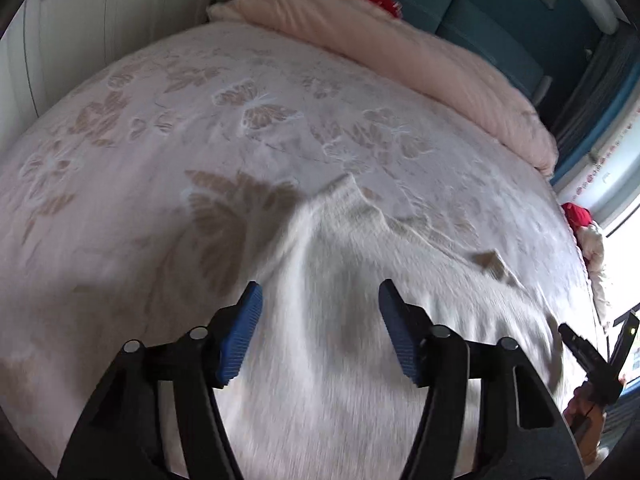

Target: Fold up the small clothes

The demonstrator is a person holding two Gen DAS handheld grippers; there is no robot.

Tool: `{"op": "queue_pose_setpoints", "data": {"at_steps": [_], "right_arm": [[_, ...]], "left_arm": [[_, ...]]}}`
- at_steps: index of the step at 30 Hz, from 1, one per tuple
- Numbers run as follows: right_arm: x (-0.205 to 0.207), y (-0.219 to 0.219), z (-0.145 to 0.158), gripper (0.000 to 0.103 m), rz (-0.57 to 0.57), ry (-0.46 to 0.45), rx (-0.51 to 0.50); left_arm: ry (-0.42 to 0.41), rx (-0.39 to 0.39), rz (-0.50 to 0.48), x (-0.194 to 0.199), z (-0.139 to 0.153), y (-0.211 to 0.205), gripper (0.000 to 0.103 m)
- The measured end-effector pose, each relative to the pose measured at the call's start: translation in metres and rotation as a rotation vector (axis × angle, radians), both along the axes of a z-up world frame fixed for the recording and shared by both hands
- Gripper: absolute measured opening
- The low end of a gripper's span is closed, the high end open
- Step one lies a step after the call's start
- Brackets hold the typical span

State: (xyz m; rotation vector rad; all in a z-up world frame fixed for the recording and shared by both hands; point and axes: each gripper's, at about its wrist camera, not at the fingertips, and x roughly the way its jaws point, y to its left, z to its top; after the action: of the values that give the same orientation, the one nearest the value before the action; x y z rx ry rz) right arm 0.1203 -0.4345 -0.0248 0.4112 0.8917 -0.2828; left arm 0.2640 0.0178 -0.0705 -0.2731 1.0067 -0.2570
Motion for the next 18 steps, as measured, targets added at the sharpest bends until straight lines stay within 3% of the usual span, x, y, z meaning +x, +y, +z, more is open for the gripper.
{"op": "queue_pose_setpoints", "data": {"at_steps": [1, 3, 4, 5, 7, 9, 11, 14, 15, 18], "right_arm": [[0.008, -0.001, -0.005, 0.073, -0.015, 0.008, -0.005], [0.018, -0.009, -0.022, 0.07, -0.042, 0.042, 0.045], [0.022, -0.012, -0.028, 0.036, -0.045, 0.064, 0.079], [0.025, -0.012, -0.033, 0.019, -0.03, 0.065, 0.115], [0.019, -0.015, -0.019, 0.011, -0.023, -0.023, 0.155], [0.005, -0.021, 0.004, 0.011, -0.038, -0.131, 0.175], [-0.002, -0.032, 0.009, 0.011, -0.067, -0.166, 0.15], [0.018, -0.046, -0.042, 0.011, -0.067, 0.036, 0.15], [0.019, -0.045, -0.05, 0.011, -0.059, 0.048, 0.152], [0.016, -0.04, -0.024, 0.012, -0.044, -0.029, 0.137]], "left_arm": [[0.01, 0.003, 0.007, 0.009, -0.004, -0.002, 0.059], [0.049, 0.011, 0.008, 0.032, -0.019, -0.003, 0.059], [0.063, 0.022, 0.009, 0.037, -0.024, -0.005, 0.048], [0.07, 0.036, 0.0, 0.041, -0.029, -0.007, 0.012], [0.054, 0.054, -0.029, 0.042, -0.025, -0.008, 0.007], [-0.019, 0.064, -0.027, 0.036, -0.008, -0.002, 0.006], [-0.011, 0.08, -0.01, 0.041, -0.01, 0.003, 0.006], [0.087, 0.132, -0.016, 0.057, -0.046, 0.003, 0.007], [0.086, 0.133, -0.018, 0.058, -0.051, 0.002, 0.007], [0.059, 0.163, -0.024, 0.056, -0.045, 0.0, 0.007]]}}
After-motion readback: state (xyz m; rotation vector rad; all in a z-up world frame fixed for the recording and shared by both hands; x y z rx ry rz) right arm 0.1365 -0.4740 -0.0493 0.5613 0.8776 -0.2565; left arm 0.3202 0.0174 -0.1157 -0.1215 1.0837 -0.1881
